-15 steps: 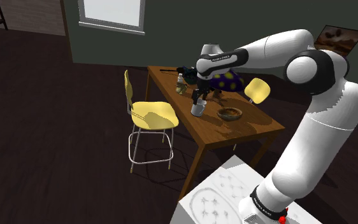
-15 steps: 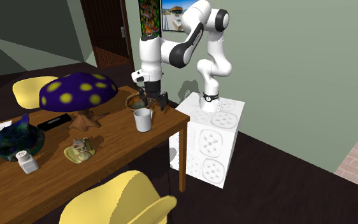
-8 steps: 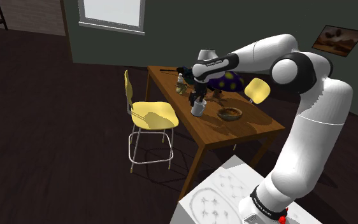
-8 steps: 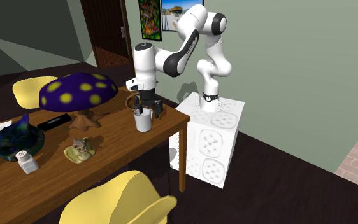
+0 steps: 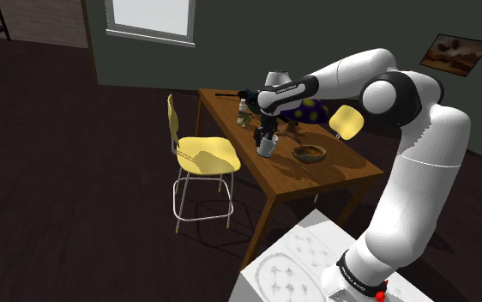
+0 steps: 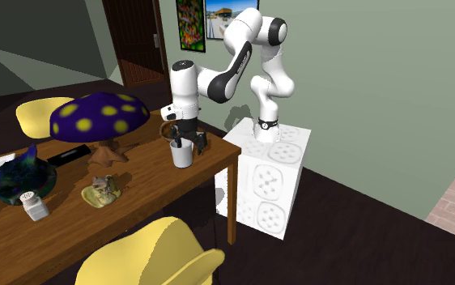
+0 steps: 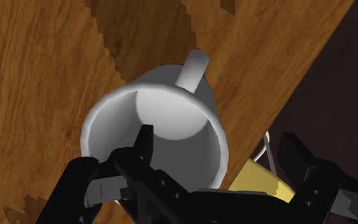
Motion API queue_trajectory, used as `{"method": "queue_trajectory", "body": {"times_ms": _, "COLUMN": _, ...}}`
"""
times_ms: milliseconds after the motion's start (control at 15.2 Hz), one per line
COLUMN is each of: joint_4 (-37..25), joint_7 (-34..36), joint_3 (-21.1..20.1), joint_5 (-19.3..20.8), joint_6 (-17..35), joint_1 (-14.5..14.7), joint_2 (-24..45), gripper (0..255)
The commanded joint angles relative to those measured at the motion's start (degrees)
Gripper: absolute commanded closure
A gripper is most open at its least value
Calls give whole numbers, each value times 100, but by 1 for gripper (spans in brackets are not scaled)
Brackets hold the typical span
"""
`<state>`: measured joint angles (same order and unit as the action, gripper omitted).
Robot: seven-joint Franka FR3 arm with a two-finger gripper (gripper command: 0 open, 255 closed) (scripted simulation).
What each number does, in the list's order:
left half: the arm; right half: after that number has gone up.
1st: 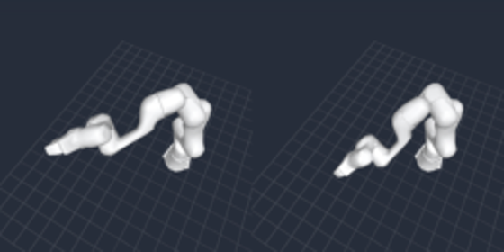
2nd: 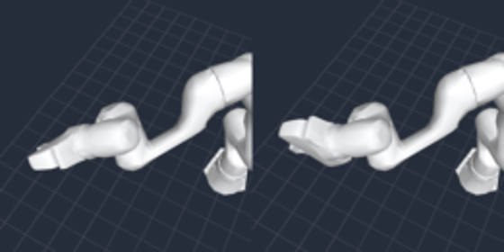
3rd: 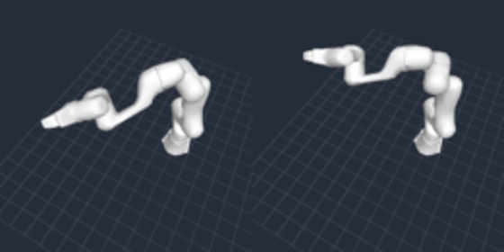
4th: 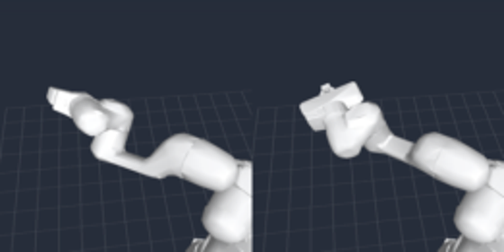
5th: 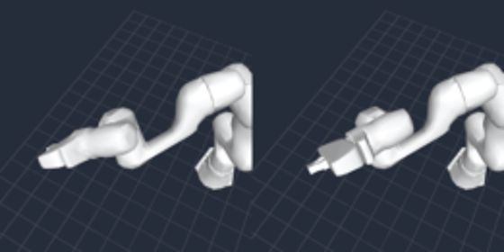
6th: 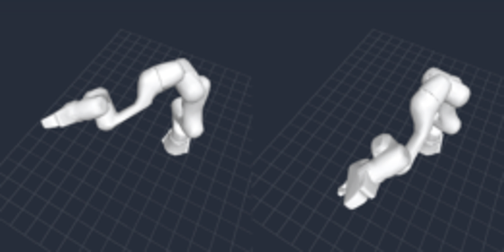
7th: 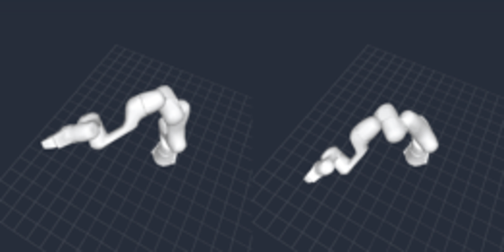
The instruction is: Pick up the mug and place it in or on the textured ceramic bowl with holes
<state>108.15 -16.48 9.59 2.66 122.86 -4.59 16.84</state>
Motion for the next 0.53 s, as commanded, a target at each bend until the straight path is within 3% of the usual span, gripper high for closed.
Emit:
{"method": "queue_trajectory", "body": {"times_ms": 0, "joint_4": 1, "joint_7": 1, "joint_3": 0, "joint_5": 0, "joint_6": 2, "joint_1": 0, "joint_2": 0, "gripper": 0}}
{"method": "queue_trajectory", "body": {"times_ms": 66, "joint_4": 0, "joint_7": 0, "joint_3": 0, "joint_5": 0, "joint_6": 1, "joint_1": 0, "joint_2": 0, "gripper": 0}}
{"method": "queue_trajectory", "body": {"times_ms": 132, "joint_4": 0, "joint_7": 0, "joint_3": 0, "joint_5": 0, "joint_6": 1, "joint_1": 0, "joint_2": 0, "gripper": 255}}
{"method": "queue_trajectory", "body": {"times_ms": 462, "joint_4": 1, "joint_7": 0, "joint_3": 0, "joint_5": 0, "joint_6": 1, "joint_1": 0, "joint_2": 0, "gripper": 255}}
